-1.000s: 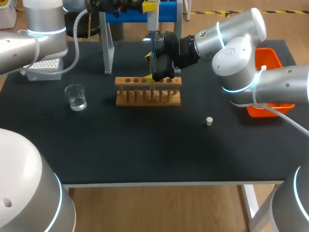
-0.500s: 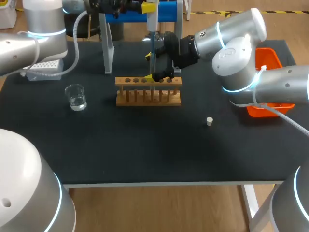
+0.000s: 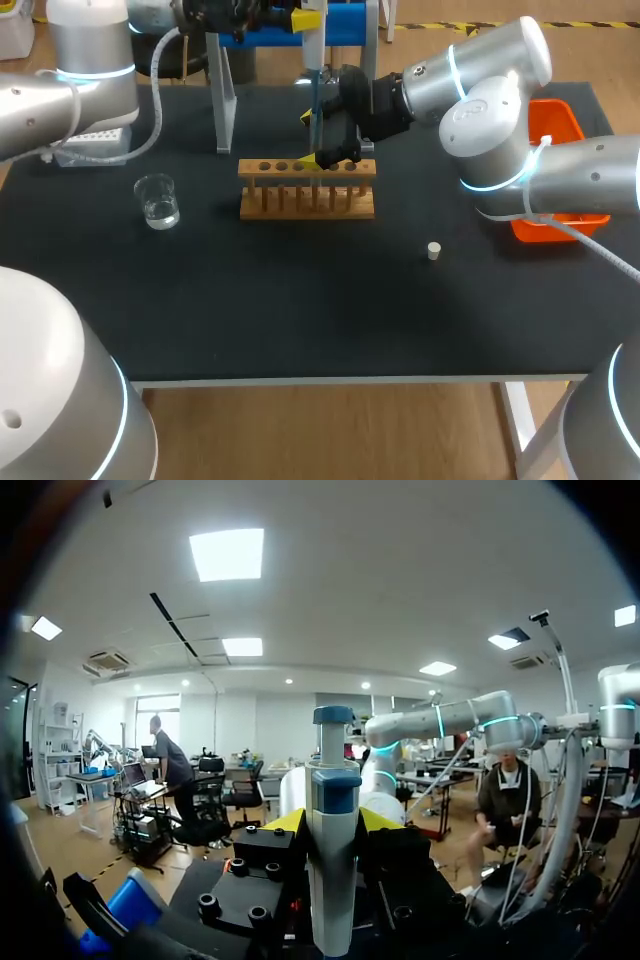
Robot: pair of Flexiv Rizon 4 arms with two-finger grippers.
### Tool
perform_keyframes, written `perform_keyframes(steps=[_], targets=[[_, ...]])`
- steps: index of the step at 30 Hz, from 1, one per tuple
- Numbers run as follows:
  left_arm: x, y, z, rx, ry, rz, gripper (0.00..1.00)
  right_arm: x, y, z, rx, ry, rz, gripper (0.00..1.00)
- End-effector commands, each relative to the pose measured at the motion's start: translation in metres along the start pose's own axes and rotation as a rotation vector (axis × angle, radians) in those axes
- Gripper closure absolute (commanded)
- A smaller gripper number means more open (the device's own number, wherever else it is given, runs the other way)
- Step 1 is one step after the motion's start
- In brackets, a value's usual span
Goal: Invert the test tube, pick up the pipette, mount the tip to pipette, aspirate from beaker and dispense into the tube, eject the tip, return the pipette, and cap with the stopper.
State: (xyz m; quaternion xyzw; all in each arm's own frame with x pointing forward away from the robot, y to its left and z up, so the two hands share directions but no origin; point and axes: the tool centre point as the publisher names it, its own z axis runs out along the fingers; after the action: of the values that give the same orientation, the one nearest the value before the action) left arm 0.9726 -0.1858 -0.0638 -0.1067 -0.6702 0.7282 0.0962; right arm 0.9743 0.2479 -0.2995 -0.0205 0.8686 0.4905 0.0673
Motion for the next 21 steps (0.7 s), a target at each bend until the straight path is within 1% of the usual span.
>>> perform_keyframes(steps=[1, 21], targets=[[-0.0014, 0.0021, 0.0002, 0.003, 0.003, 0.001, 1.0, 0.0006, 0.0, -0.001, 0.001, 0.0, 0.0, 0.0], [-0.0025, 0.007, 0.0005, 0.007, 0.003, -0.006, 1.0, 0.0006, 0.0, -0.001, 0.001, 0.0, 0.0, 0.0]])
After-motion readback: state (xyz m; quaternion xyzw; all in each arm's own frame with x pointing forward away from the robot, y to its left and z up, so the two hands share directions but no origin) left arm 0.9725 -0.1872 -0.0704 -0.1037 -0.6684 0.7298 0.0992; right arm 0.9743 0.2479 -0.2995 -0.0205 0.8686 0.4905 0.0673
